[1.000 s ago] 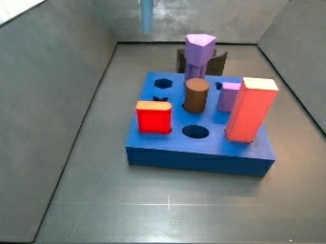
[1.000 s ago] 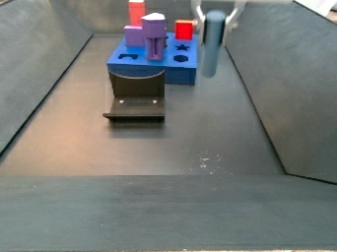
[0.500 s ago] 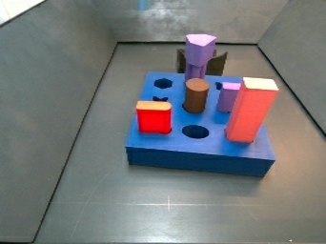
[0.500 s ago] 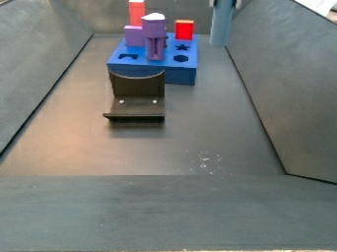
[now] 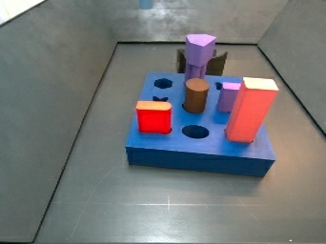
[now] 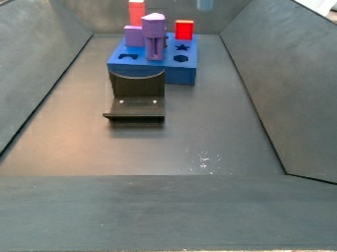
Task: Pick up the oval object. Move up. Move to above the board. Insert the oval object.
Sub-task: Move to above the board, then insert the oval object.
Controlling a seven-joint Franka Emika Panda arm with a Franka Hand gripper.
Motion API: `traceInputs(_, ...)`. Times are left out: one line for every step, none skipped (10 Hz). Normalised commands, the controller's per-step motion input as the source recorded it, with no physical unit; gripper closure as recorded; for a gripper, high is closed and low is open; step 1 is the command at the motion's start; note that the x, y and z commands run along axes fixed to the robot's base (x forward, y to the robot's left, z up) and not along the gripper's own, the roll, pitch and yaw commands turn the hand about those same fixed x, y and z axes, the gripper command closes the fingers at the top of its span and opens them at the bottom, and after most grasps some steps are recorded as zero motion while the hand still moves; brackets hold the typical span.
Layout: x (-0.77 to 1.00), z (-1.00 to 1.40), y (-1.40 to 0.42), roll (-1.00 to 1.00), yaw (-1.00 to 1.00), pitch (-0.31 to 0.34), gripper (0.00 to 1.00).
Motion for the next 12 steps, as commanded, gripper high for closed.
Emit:
traceInputs(0.16, 0.33, -1.00, 0.04, 0.03, 0.054, 1.00)
traceInputs(0.16, 0.33, -1.00, 0.02, 0.02, 0.059, 1.00)
traceInputs(0.17, 0.33, -1.00, 0.01, 0.01, 0.076, 1.00)
traceInputs(0.19, 0.33, -1.00, 0.01, 0.01, 0.094, 1.00)
traceInputs(0.20, 0.33, -1.00, 0.00, 0.01, 0.103, 1.00)
traceInputs(0.23, 0.33, -1.00, 0.02, 0.01, 0.124, 1.00)
traceInputs(0.25, 0.32, -0.98, 0.01, 0.01, 0.131, 1.00)
traceInputs(0.19, 0.20, -0.59, 0.02, 0.01, 0.130, 1.00)
traceInputs(0.14, 0.12, -0.37, 0.02, 0.01, 0.117, 1.00)
traceInputs(0.08, 0.07, -0.19, 0.03, 0.01, 0.081, 1.00)
traceInputs(0.00, 0.00, 0.02, -0.01, 0.00, 0.000, 1.00)
traceInputs(0.00, -0.02, 0.00, 0.02, 0.00, 0.014, 1.00)
